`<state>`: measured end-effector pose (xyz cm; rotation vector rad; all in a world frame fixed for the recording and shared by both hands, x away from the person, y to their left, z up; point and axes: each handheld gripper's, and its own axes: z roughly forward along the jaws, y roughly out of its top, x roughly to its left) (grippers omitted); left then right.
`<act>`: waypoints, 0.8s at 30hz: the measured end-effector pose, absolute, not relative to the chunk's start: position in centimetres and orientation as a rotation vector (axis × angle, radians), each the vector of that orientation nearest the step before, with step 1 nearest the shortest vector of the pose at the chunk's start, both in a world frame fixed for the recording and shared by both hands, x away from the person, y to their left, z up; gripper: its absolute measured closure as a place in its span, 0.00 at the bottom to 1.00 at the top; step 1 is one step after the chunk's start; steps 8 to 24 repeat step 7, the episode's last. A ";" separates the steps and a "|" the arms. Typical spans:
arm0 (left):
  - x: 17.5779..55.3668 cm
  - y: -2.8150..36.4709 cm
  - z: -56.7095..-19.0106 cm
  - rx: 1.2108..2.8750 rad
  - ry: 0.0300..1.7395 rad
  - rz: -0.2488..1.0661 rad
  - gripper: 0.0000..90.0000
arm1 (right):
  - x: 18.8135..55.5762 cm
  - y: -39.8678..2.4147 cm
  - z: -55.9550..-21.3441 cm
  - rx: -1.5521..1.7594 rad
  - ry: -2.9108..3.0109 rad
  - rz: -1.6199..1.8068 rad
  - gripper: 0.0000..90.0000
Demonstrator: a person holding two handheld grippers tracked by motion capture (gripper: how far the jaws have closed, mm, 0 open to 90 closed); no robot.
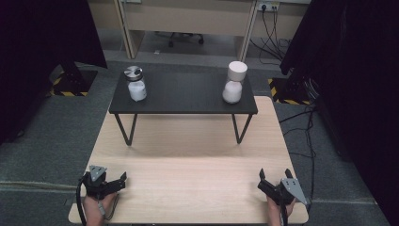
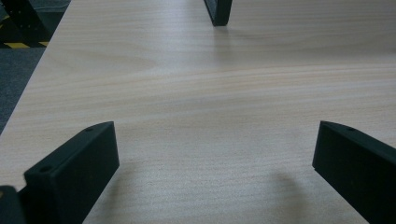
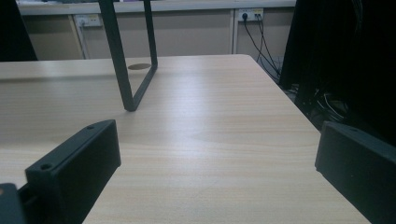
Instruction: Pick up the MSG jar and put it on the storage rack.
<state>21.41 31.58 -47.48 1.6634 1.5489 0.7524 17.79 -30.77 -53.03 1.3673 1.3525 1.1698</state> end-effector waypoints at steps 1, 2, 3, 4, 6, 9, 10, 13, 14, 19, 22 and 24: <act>21.4 31.6 -47.5 1.662 1.547 0.752 0.00 | 17.7 -30.8 -53.1 1.372 1.345 1.173 0.00; 21.4 31.6 -47.5 1.662 1.547 0.753 0.00 | 17.6 -30.8 -53.2 1.374 1.335 1.178 0.00; 21.4 31.6 -47.5 1.664 1.547 0.752 0.00 | 17.5 -30.8 -53.2 1.378 1.325 1.184 0.00; 21.4 31.6 -47.5 1.665 1.547 0.751 0.00 | 17.3 -30.9 -53.4 1.383 1.309 1.195 0.00; 21.5 31.6 -47.4 1.671 1.547 0.749 0.00 | 17.2 -30.9 -53.4 1.387 1.301 1.201 0.00; 21.5 31.6 -47.4 1.671 1.547 0.749 0.00 | 17.2 -30.9 -53.4 1.387 1.301 1.201 0.00; 21.5 31.6 -47.4 1.671 1.547 0.749 0.00 | 17.2 -30.9 -53.4 1.387 1.301 1.201 0.00; 21.5 31.6 -47.4 1.671 1.547 0.749 0.00 | 17.2 -30.9 -53.4 1.387 1.301 1.201 0.00; 21.5 31.6 -47.4 1.671 1.547 0.749 0.00 | 17.2 -30.9 -53.4 1.387 1.301 1.201 0.00; 21.5 31.6 -47.4 1.671 1.547 0.749 0.00 | 17.2 -30.9 -53.4 1.387 1.301 1.201 0.00; 21.5 31.6 -47.4 1.671 1.547 0.749 0.00 | 17.2 -30.9 -53.4 1.387 1.301 1.201 0.00; 21.5 31.6 -47.4 1.671 1.547 0.749 0.00 | 17.2 -30.9 -53.4 1.387 1.301 1.201 0.00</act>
